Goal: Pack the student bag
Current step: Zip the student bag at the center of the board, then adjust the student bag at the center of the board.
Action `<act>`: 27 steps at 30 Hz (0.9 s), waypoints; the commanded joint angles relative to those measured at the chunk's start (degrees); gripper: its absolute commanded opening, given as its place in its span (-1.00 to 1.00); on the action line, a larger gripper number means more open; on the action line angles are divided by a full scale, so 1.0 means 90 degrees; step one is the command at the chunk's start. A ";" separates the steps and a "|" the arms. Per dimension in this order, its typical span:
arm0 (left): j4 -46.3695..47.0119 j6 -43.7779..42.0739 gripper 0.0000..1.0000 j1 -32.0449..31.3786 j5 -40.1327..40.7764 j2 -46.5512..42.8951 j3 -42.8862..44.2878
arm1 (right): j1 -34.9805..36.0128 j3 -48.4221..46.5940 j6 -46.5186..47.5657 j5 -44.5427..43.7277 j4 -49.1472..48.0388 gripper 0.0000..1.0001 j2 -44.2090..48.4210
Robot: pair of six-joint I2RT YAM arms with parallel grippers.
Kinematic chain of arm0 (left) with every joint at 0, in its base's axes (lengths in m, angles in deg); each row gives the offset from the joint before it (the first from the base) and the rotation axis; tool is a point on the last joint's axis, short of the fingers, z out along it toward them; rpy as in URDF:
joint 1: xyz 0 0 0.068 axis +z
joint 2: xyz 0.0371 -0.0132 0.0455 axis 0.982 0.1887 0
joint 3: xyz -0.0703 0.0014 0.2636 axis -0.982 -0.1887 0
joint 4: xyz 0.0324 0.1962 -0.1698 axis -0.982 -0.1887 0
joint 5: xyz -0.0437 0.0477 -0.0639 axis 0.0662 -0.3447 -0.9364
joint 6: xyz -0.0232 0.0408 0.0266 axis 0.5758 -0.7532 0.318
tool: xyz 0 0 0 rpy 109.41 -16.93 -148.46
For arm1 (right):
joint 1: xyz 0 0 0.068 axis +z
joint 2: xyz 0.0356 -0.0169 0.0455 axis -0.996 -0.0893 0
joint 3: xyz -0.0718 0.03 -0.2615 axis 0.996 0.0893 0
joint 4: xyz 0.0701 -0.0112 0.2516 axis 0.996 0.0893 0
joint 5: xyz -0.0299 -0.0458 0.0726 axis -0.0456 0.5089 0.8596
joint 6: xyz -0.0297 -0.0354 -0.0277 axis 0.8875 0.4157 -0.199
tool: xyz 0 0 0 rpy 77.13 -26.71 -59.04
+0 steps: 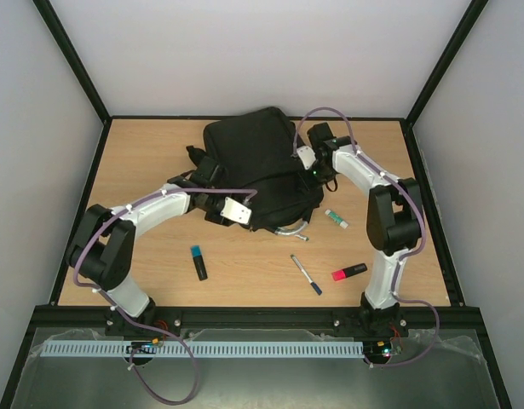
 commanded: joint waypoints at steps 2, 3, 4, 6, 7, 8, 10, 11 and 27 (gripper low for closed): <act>0.0649 -0.0314 -0.10 -0.0003 0.0199 0.0209 -0.0084 | 0.0010 -0.0467 0.0144 0.0009 0.0238 0.32 -0.0812; 0.0695 -0.0273 -0.19 -0.0011 0.0205 0.0200 -0.0100 | 0.0005 -0.0741 0.0118 0.0004 0.0252 0.32 -0.1002; 0.0727 -0.0217 -0.29 -0.0027 0.0215 0.0190 -0.0124 | 0.0011 -0.0956 0.0102 0.0016 0.0259 0.33 -0.1155; 0.0718 -0.0053 -0.47 -0.0084 0.0238 0.0179 -0.0147 | 0.0028 -0.1387 0.0113 0.0010 0.0297 0.33 -0.1431; 0.0724 0.0088 -0.51 -0.0108 0.0216 0.0166 -0.0154 | 0.0038 -0.1606 0.0136 -0.0001 0.0332 0.33 -0.1535; 0.0727 0.0281 -0.55 -0.0141 0.0172 0.0152 -0.0156 | 0.0050 -0.1808 0.0161 -0.0020 0.0352 0.33 -0.1649; 0.0675 0.0846 -0.66 -0.0196 0.0060 0.0109 -0.0145 | 0.0056 -0.2152 0.0185 0.0026 0.0417 0.33 -0.1844; 0.0636 0.1075 -0.72 -0.0223 -0.0024 0.0061 -0.0165 | 0.0061 -0.2323 0.0188 0.0063 0.0481 0.33 -0.1953; -0.0175 0.2746 -0.95 -0.0234 -0.0592 -0.1334 -0.0915 | 0.1152 -0.4287 0.0292 0.0570 0.0846 0.34 -0.3121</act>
